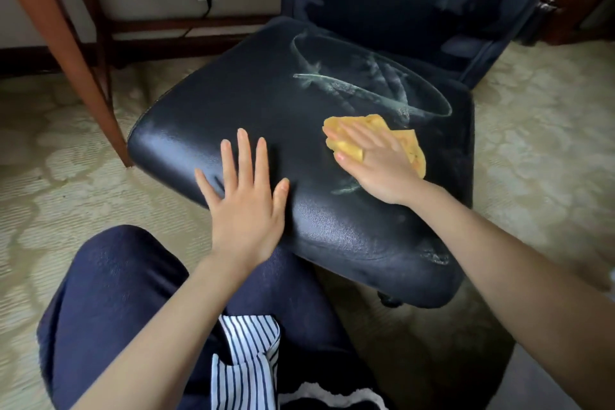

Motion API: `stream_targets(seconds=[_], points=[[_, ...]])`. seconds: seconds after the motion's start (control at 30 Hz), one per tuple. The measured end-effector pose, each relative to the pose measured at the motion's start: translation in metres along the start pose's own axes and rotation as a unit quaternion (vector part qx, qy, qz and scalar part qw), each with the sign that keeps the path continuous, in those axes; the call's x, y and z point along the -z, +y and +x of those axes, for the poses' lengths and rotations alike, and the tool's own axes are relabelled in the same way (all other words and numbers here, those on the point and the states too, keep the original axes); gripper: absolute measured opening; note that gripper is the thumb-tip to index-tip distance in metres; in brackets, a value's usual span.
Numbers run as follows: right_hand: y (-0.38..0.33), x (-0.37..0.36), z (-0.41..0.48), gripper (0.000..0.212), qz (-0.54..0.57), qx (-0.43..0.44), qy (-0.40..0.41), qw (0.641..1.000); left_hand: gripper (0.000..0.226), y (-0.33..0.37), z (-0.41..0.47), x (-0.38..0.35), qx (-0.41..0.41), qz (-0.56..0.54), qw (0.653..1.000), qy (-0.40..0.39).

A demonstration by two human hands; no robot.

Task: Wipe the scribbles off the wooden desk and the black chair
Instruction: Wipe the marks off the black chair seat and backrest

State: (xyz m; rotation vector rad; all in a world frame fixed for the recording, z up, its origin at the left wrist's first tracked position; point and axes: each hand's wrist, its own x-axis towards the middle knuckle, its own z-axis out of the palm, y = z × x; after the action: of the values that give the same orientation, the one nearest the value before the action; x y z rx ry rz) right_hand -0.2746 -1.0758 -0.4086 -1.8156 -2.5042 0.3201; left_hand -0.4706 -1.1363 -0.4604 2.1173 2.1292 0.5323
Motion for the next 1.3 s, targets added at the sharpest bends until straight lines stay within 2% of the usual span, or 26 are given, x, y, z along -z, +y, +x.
stream_targets(seconds=[0.17,0.3,0.43,0.53,0.7,0.87,0.93,1.03,1.1,1.2,1.3], points=[[-0.018,-0.019,-0.029,0.049,-0.069,0.112,0.002,0.991,0.077,-0.005,-0.003,0.002,0.029,-0.034,0.999,-0.006],[-0.029,-0.037,-0.064,0.051,-0.080,0.191,0.027,0.978,0.062,-0.009,-0.002,0.009,0.034,-0.042,0.999,-0.010],[-0.027,-0.053,-0.104,0.045,-0.101,0.229,0.037,0.968,0.061,-0.007,-0.002,0.016,0.010,-0.049,0.999,-0.010],[-0.006,-0.053,-0.122,0.042,-0.104,0.240,0.044,0.964,0.070,-0.002,-0.001,0.015,-0.013,-0.027,0.999,-0.029],[0.049,-0.042,-0.126,0.041,0.047,0.171,0.125,0.976,0.078,0.005,-0.001,0.005,-0.016,-0.001,0.996,-0.083],[0.103,-0.039,-0.102,0.056,0.174,0.039,0.166,0.970,0.094,0.004,-0.005,-0.003,-0.029,0.027,0.997,-0.070],[0.118,-0.037,-0.082,0.058,0.168,0.035,0.167,0.971,0.095,0.005,-0.005,-0.004,-0.029,0.036,0.996,-0.070],[0.135,-0.029,-0.056,0.047,0.157,0.038,0.189,0.968,0.093,0.006,-0.005,-0.006,-0.045,0.042,0.996,-0.063],[0.141,-0.020,-0.041,0.044,0.172,-0.008,0.190,0.967,0.086,0.004,-0.006,-0.008,-0.066,0.060,0.995,-0.053],[0.147,-0.010,-0.016,0.052,0.175,-0.097,0.186,0.962,0.081,0.003,-0.005,-0.010,-0.071,0.077,0.994,-0.044],[0.144,-0.008,-0.004,0.038,0.164,-0.146,0.209,0.953,0.082,0.003,-0.005,-0.010,-0.074,0.087,0.993,-0.040]])
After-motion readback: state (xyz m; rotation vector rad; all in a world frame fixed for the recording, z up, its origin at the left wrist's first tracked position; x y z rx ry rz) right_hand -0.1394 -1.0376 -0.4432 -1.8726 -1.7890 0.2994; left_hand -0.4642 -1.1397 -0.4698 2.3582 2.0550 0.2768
